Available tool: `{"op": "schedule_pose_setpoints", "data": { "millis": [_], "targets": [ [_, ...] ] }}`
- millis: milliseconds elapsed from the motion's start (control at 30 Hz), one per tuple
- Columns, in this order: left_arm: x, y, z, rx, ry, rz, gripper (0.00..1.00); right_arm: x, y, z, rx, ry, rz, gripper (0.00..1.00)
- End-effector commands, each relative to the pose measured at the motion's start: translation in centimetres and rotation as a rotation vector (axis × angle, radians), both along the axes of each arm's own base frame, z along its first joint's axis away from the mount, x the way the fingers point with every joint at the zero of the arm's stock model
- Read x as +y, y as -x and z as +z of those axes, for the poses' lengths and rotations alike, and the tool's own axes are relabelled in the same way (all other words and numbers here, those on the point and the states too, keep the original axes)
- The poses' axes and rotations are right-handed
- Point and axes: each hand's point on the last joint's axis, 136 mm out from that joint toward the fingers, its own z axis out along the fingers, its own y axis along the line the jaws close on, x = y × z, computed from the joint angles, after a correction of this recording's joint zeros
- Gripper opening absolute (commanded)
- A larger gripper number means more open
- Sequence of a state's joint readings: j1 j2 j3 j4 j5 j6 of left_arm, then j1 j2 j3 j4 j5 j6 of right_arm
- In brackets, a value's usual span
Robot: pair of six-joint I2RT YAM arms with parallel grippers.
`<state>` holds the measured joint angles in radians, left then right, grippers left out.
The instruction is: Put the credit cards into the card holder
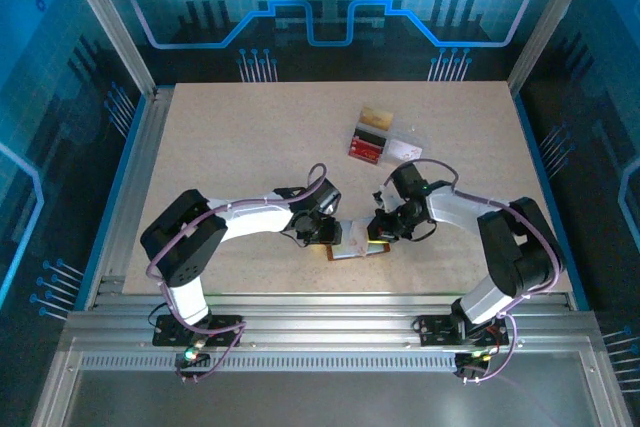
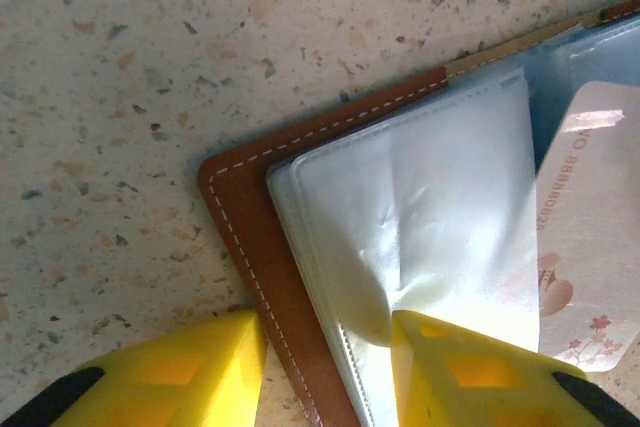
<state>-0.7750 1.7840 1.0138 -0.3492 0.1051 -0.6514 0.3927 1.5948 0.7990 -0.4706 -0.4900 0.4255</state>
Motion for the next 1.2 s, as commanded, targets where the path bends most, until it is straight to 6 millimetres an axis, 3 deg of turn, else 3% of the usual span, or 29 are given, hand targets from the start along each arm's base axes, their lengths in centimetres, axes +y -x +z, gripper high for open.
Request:
{"op": "schedule_pose_setpoints", "data": {
  "millis": [0,133,500,833,1167],
  "targets": [
    [2.2,1.5,-2.4,0.060,-0.068,-0.003,0.37,-0.1,0.5,-0.7,0.030,0.062,0.043,0.00],
    [2.4,1.4,-2.4,0.059,-0.057,-0.001,0.37,0.0,0.8,-1.6,0.064,0.103,0.067,0.00],
    [2.3,1.2,-2.5,0.055,-0.038,-0.006,0.37,0.0,0.3,-1.1,0.055,0.182,0.108,0.00],
    [2.0,1.2,-2.6,0.059,-0.021,-0.005,0.37,2.5,-0.7,-0.9,0.039,0.187,0.174,0.00],
    [1.4,1.0,-1.8,0.049,0.011,-0.005,0.37,5.1,-0.3,-0.9,0.034,0.123,0.207,0.00]
  ]
}}
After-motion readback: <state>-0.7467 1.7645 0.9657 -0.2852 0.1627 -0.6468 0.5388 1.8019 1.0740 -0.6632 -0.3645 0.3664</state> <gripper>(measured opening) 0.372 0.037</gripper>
